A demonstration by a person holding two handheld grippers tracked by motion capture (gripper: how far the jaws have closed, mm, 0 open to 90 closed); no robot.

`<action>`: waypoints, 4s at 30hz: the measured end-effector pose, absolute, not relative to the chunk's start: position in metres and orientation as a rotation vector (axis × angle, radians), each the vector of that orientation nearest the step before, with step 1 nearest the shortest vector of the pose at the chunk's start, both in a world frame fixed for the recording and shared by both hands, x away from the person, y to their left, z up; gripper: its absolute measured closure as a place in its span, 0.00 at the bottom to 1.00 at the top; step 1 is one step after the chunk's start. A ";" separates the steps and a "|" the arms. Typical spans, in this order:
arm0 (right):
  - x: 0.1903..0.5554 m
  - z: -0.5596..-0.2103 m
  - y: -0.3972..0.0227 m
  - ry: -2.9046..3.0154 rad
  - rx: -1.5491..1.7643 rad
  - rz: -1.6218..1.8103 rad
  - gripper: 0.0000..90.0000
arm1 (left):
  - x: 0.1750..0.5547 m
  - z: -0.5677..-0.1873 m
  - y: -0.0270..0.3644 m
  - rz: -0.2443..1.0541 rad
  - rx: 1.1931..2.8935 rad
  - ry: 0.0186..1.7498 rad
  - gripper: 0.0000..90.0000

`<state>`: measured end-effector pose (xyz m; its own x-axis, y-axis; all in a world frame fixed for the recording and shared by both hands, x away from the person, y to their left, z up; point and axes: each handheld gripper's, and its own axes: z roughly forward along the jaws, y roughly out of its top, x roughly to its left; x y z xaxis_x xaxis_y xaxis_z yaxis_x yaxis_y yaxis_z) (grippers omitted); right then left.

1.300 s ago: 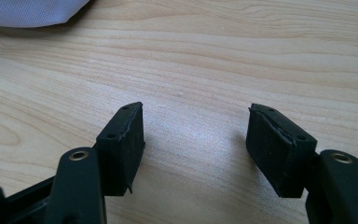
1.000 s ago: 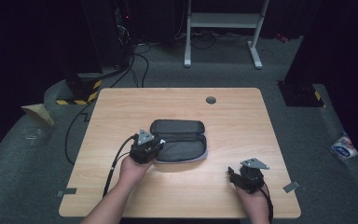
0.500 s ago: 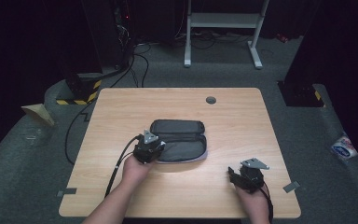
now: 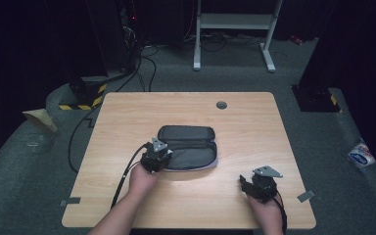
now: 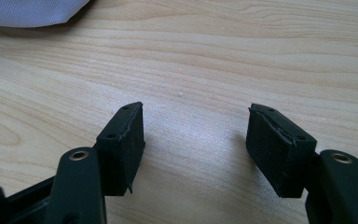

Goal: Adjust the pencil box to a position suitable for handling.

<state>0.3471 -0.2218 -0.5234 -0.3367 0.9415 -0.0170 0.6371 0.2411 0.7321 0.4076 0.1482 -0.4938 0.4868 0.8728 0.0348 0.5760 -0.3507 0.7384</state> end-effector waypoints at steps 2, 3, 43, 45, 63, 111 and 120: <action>0.347 -0.523 -0.222 2.060 1.441 0.883 0.41 | 0.407 -0.494 0.148 0.571 2.064 1.196 0.81; 0.347 -0.523 -0.222 2.060 1.444 0.883 0.41 | 0.407 -0.494 0.149 0.569 2.055 1.199 0.81; 0.347 -0.523 -0.222 2.059 1.444 0.882 0.41 | 0.397 -0.493 0.257 0.503 1.905 1.325 0.26; 0.347 -0.523 -0.222 2.059 1.443 0.883 0.41 | 0.395 -0.498 0.265 0.489 1.912 1.345 0.21; 0.348 -0.523 -0.221 2.058 1.447 0.881 0.41 | 0.351 -0.527 0.280 0.523 2.074 1.328 0.00; 0.348 -0.523 -0.219 2.065 1.440 0.875 0.36 | 0.327 -0.531 0.282 0.541 2.043 1.295 0.02; 0.375 -0.524 -0.233 1.954 1.587 0.798 0.15 | 0.326 -0.530 0.282 0.546 2.046 1.292 0.02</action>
<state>0.3750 -0.2333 -0.5243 -0.1989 0.9799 -0.0142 0.6897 0.1502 0.7083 0.3264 0.2822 -0.5304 0.4278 0.9038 0.0052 0.6339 -0.3041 0.7111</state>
